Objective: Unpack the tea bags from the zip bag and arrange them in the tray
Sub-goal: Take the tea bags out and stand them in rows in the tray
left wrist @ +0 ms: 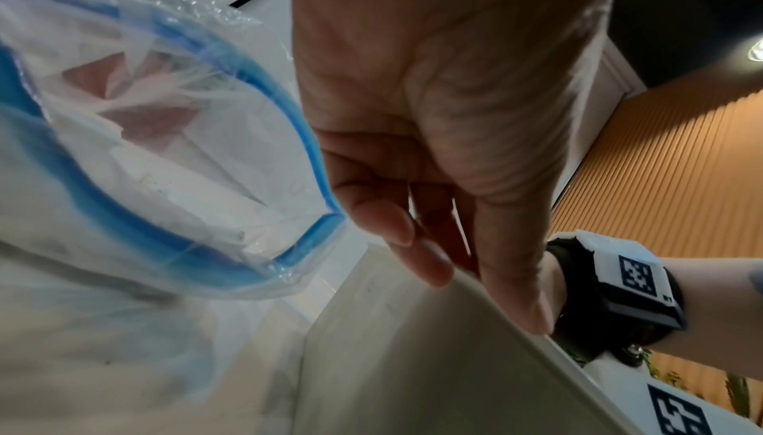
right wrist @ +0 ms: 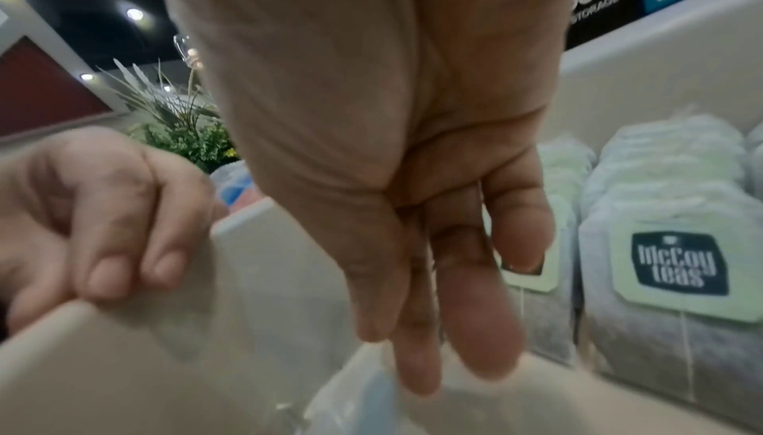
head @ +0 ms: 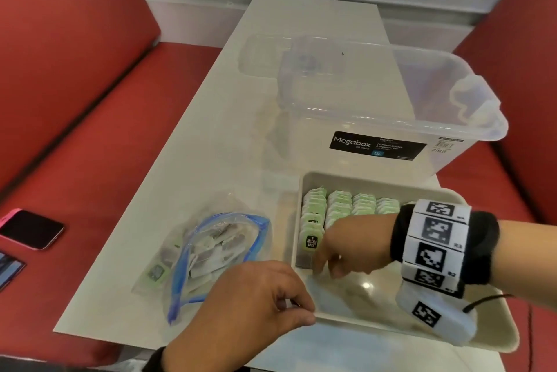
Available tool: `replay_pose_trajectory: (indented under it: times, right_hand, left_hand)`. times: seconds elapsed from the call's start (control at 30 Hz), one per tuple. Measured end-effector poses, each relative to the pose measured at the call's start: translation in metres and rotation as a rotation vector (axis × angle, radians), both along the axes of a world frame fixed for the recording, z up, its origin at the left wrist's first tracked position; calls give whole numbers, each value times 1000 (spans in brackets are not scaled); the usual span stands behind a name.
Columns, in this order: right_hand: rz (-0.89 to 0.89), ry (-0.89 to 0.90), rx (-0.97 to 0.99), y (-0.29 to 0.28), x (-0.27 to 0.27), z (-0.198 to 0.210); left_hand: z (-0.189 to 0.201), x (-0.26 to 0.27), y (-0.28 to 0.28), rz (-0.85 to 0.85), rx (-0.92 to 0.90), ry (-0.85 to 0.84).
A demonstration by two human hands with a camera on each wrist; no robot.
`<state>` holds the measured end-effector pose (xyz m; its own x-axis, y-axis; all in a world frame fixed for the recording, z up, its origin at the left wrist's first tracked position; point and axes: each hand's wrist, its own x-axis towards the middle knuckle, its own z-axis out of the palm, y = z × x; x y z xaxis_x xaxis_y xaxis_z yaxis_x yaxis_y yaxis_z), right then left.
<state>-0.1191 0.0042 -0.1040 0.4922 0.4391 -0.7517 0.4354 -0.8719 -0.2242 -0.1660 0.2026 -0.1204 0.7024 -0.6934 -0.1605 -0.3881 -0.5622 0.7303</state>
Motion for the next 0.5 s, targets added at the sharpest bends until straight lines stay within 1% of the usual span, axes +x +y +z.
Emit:
replay_pose_trajectory:
  times: [0.07, 0.2, 0.37, 0.5]
  right_hand:
    - [56, 44, -47, 6, 2, -11]
    - [149, 20, -148, 15, 11, -25]
    - [175, -45, -199, 14, 16, -24]
    - [153, -49, -161, 14, 12, -24]
  left_hand:
    - [0, 0, 0, 0, -1, 3]
    - [1, 0, 1, 7, -16, 18]
    - [0, -1, 0, 12, -17, 12]
    - [-2, -2, 1, 18, -41, -3]
